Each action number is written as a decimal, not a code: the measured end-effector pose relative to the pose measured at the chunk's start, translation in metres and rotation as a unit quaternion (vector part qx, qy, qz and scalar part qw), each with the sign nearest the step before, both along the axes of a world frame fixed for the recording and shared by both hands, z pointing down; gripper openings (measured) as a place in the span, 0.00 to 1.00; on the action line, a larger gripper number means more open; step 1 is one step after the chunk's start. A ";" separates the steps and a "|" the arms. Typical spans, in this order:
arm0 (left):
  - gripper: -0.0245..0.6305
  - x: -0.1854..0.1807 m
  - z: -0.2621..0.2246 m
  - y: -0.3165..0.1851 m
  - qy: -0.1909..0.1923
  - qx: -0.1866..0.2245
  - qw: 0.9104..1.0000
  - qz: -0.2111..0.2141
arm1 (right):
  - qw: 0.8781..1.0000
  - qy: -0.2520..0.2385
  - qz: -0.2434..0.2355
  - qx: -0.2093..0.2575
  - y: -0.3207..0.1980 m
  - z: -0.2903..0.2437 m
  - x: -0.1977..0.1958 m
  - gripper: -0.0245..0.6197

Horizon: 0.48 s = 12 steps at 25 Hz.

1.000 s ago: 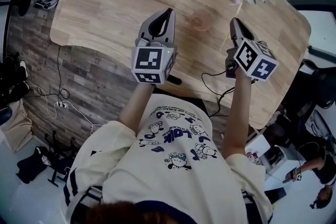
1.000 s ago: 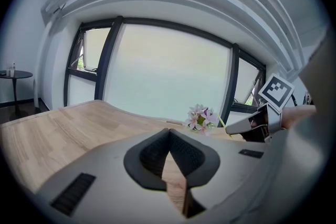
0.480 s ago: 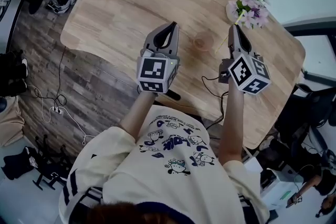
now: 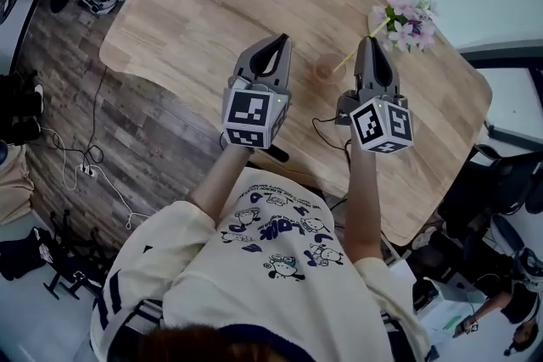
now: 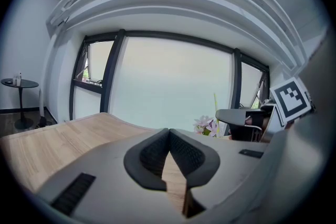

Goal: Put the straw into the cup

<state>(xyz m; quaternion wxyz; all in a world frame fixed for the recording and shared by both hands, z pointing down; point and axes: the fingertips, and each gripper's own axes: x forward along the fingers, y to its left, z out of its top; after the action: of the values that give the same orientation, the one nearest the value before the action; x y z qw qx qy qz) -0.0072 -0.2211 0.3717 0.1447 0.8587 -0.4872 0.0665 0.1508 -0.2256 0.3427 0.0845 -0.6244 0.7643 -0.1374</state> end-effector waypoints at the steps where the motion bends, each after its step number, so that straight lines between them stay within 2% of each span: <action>1: 0.09 0.000 0.000 0.001 0.001 0.000 1.000 -0.001 | 1.000 0.001 -0.001 0.008 0.002 0.000 -0.002 0.07; 6: 0.09 -0.001 0.003 0.003 -0.001 0.001 1.000 -0.003 | 0.999 0.017 -0.008 0.042 0.012 0.000 -0.009 0.07; 12: 0.08 0.005 0.004 0.007 -0.002 0.008 1.000 0.002 | 0.997 0.030 0.006 0.072 0.020 -0.001 -0.007 0.07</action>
<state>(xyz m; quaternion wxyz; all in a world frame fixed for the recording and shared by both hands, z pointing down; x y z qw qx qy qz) -0.0021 -0.2139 0.3753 0.1365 0.8608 -0.4860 0.0647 0.1439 -0.2054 0.3419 0.1072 -0.6249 0.7708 -0.0623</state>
